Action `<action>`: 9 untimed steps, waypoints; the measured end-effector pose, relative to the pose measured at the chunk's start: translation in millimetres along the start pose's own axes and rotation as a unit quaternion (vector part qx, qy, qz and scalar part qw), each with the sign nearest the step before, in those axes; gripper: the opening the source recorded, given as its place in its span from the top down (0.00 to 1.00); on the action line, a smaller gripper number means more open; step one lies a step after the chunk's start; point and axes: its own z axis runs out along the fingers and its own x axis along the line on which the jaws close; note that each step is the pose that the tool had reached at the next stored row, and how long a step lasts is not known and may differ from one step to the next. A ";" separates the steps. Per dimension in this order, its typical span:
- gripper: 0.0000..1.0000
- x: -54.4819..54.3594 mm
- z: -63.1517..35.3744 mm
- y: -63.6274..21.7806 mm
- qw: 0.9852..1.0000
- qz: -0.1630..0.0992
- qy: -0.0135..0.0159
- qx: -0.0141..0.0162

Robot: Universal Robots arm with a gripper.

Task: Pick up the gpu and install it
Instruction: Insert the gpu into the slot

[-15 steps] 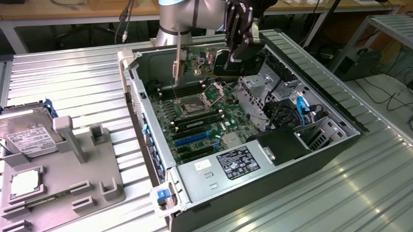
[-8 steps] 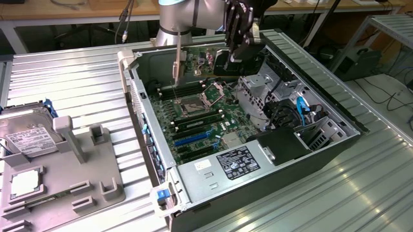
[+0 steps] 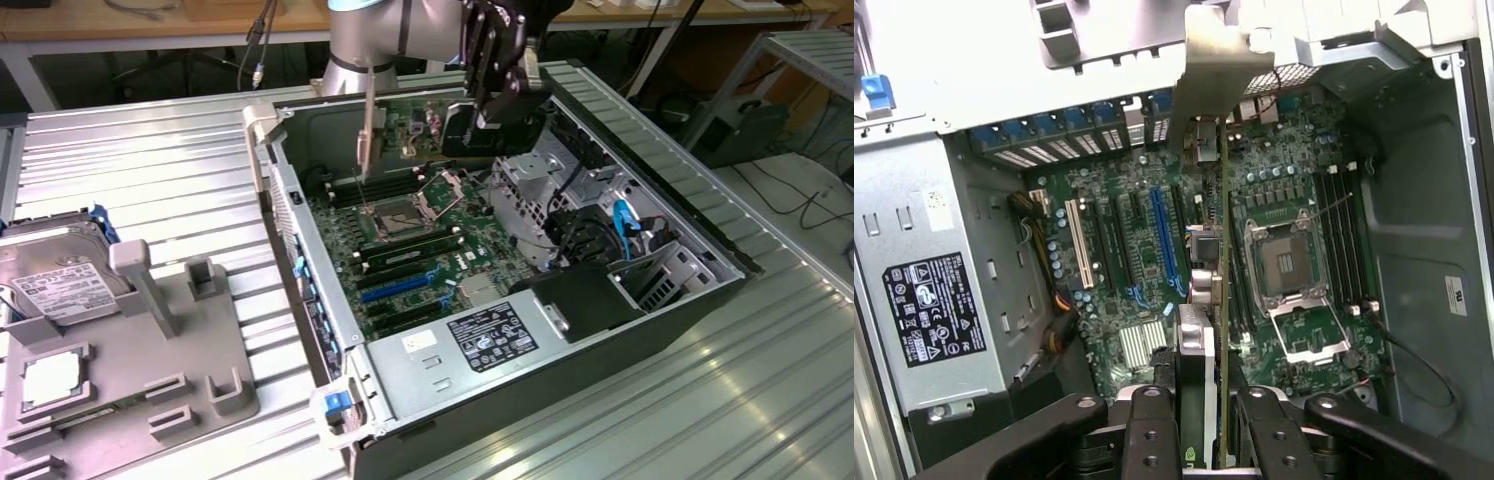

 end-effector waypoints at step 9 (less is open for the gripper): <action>0.72 0.0 0.0 0.0 1.000 -0.021 0.000 -0.001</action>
